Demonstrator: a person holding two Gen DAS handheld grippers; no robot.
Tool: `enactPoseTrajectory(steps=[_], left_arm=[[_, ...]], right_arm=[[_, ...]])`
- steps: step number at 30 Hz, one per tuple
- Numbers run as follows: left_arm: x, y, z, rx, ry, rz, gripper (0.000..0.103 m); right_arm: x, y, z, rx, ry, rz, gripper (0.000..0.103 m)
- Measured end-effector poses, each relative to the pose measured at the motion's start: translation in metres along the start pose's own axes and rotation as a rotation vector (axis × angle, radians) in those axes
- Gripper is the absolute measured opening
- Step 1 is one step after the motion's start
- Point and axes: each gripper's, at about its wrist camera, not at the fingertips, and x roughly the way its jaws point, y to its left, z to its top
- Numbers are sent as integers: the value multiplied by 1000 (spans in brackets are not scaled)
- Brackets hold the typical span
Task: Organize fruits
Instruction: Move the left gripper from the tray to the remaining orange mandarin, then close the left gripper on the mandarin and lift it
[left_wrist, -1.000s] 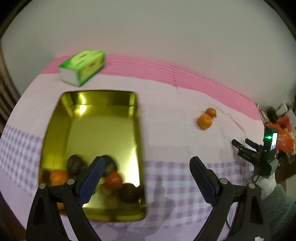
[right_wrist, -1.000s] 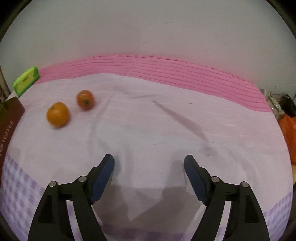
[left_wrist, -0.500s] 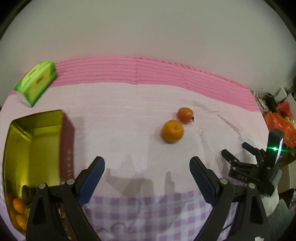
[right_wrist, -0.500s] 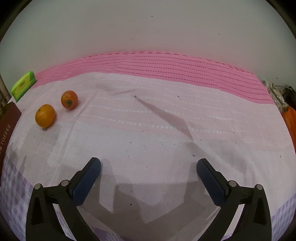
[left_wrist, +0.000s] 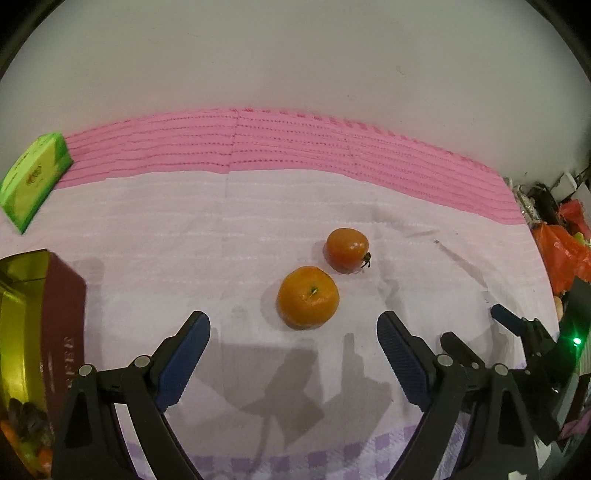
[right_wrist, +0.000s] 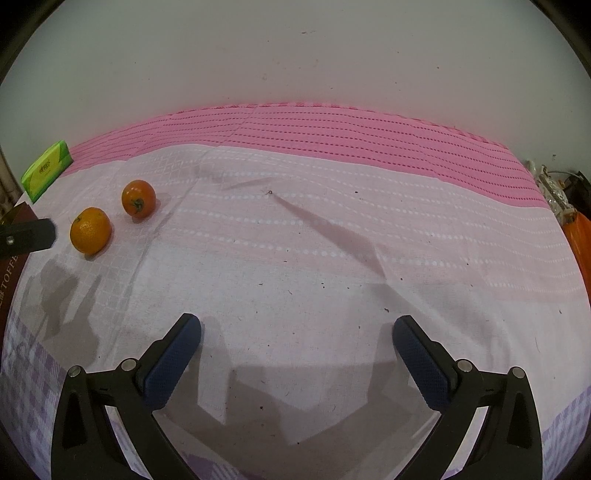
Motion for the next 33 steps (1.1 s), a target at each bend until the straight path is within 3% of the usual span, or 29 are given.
enactPoseTrajectory(steps=[5,16,23,33], left_arm=[[10,-2,4,11,12,0,71],[30,-4,10,-15,47,-18,59],[35,-6,6,-7,43,-19,39],[27,-5,-2,18,40,1,38]], right_arm=[[0,0,0,0,0,0,103],[0,0,0,1,0,-2,103],[0,0,0,1,0,-2,103],[0,0,1,2,0,-2,103]])
